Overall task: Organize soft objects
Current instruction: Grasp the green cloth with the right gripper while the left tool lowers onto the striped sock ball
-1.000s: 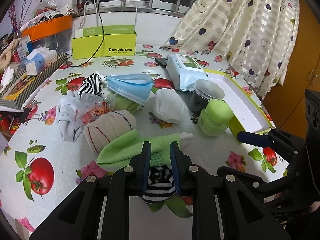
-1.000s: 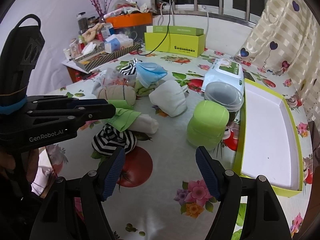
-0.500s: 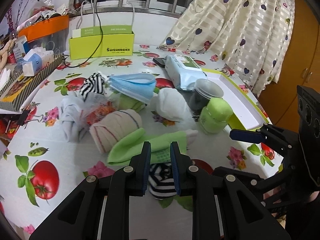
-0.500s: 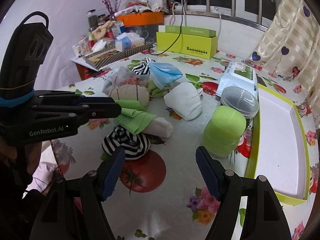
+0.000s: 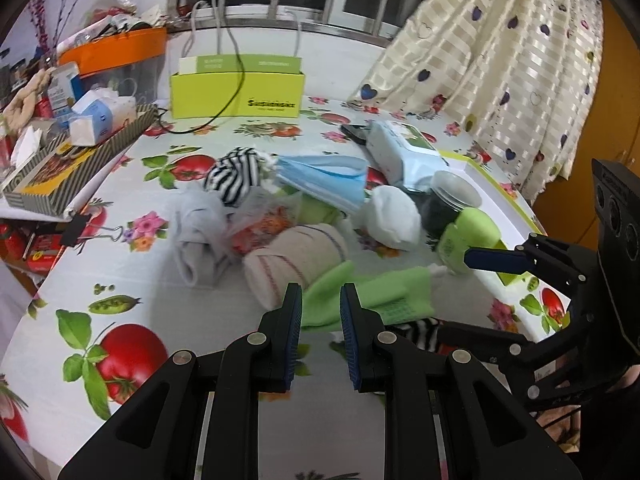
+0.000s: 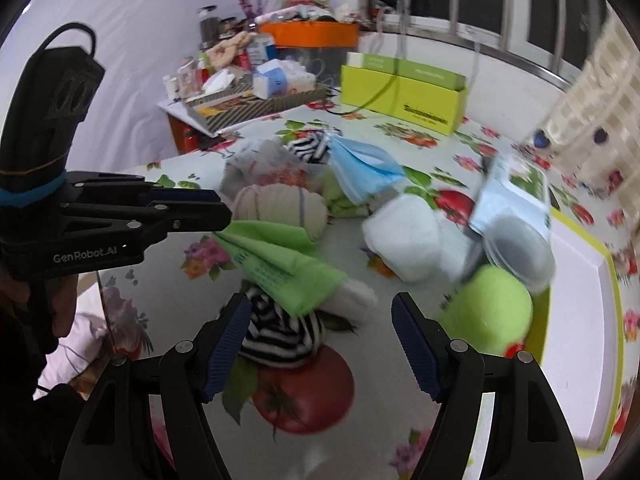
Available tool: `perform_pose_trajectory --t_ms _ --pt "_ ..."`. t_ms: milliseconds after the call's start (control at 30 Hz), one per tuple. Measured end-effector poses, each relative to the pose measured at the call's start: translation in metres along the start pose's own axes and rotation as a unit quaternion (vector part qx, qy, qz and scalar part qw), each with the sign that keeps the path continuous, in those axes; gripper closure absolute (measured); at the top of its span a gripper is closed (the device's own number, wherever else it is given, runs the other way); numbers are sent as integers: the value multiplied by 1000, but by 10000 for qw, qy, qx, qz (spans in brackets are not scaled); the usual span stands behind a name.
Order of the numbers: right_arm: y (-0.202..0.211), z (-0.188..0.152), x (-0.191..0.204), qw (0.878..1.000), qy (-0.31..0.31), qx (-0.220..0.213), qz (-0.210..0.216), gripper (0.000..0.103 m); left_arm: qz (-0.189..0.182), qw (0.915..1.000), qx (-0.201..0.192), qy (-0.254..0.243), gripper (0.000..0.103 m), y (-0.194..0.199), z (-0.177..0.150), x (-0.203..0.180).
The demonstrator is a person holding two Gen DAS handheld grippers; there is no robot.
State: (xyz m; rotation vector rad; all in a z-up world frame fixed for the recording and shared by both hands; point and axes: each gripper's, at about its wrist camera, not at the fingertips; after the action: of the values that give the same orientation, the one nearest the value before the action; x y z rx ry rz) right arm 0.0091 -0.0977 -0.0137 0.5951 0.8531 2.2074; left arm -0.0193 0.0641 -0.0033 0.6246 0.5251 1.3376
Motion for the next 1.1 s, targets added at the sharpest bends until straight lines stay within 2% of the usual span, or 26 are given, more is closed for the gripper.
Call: perform_pose_trajectory --t_ms 233,433,467,567,633,700,800,933,1100 --pt "-29 15 30 9970 725 240 106 30 221 9993 24 287 82 4 -8 27" --pt "-57 21 49 9918 1137 554 167 30 221 9988 40 440 82 4 -15 39" --pt "-62 22 50 9914 1150 604 170 33 216 9987 48 459 82 3 -16 40" --pt "-67 26 49 9921 1042 662 231 54 190 9986 56 493 82 3 -19 43" --pt "-67 30 47 9930 942 656 296 60 176 9985 56 517 82 3 -20 46" --pt "-68 33 45 9936 867 662 286 73 161 9984 69 546 82 1 -21 47" --pt "-66 35 42 9943 733 660 414 83 100 9984 64 550 82 0 -21 48" --pt "-57 39 35 9960 489 514 542 94 28 9987 29 504 82 1 -20 45" --pt "-38 45 23 9971 184 294 681 94 -114 9993 -1 366 82 -1 -17 36"
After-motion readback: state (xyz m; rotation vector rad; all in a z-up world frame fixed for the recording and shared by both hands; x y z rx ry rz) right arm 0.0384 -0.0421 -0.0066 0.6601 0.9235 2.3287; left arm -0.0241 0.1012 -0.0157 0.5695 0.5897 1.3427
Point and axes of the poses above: each gripper's, at about its wrist camera, not at the fingertips, and y roughly against the way its jaws point, x to its left, z to its top, and after that the axes turned 15 degrees about -y, right-handed
